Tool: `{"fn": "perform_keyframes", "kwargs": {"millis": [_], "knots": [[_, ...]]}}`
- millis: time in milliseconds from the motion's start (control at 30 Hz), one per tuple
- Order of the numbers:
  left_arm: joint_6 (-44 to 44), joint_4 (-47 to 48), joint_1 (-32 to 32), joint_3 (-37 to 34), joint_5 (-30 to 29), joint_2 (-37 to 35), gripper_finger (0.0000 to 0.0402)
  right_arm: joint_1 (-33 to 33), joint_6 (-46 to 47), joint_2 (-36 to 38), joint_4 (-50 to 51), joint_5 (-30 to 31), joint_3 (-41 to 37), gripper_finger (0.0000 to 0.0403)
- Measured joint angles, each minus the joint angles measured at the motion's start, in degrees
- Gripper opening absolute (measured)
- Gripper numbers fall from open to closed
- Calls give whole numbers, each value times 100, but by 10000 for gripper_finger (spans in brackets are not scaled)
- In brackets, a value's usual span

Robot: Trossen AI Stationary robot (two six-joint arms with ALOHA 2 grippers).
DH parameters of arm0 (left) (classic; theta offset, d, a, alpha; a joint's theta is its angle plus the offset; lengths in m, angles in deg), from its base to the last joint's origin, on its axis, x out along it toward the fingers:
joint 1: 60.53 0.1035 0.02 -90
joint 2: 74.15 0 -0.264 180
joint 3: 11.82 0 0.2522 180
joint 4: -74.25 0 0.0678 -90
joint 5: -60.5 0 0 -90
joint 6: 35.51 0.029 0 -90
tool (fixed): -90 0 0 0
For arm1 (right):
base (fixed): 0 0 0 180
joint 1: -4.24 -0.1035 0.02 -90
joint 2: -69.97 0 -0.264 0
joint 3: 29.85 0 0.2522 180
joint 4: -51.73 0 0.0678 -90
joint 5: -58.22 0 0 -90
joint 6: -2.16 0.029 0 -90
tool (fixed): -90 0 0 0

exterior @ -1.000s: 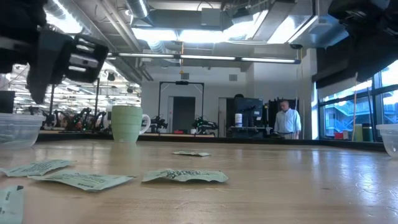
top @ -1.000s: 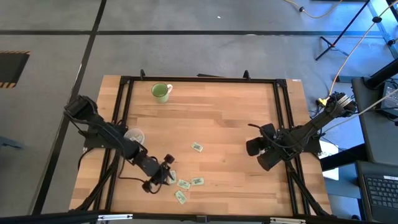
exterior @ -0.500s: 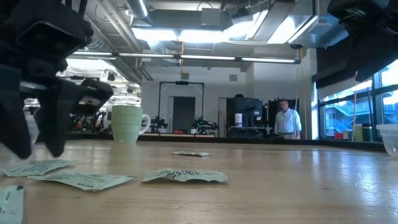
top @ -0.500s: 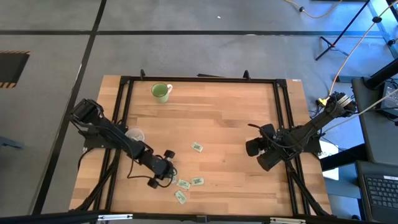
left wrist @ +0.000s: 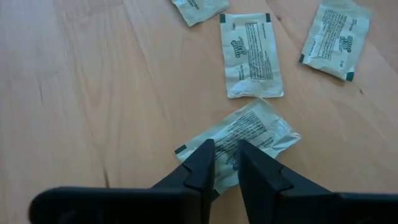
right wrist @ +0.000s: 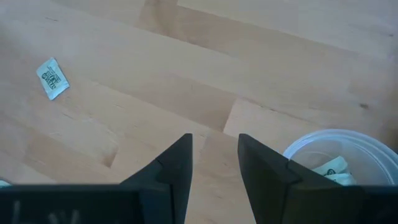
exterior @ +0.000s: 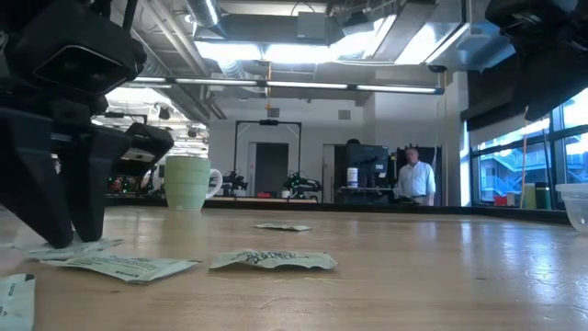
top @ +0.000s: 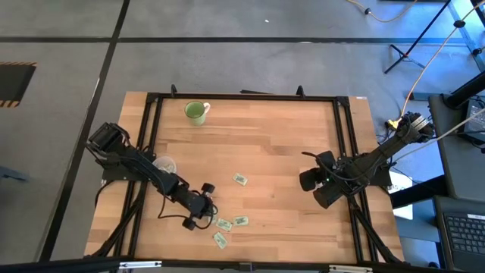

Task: Pick and place items into bin
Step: Put the white stevia packet into the left transparent bin

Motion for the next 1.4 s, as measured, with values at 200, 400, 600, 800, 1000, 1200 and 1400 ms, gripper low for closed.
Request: {"fn": "perform_keyframes", "kwargs": {"millis": [200, 400, 600, 800, 1000, 1200, 1400], "knots": [[-6, 23, 0, -4, 126, 0, 19, 1, -6, 0, 3, -2, 0, 132], [-136, 61, -2, -18, 266, -96, 5, 0, -155, 0, 2, -2, 0, 132], [-533, 697, -9, -59, 632, -1028, 3, 0, -164, 0, 2, -3, -2, 132], [-1462, 2222, -9, -42, 33, -2593, 3, 1, -168, 0, 0, -2, -2, 132], [-3023, 4379, -5, -35, -982, -3963, 3, 0, -217, -6, -2, -2, -2, 132], [-5028, 6476, -5, -35, -1312, -4661, 3, 0, -278, -56, -5, 0, -4, 132], [-5942, 7086, -5, -36, -1375, -4769, 3, 0, -278, -200, -11, 4, -4, 132]]}}
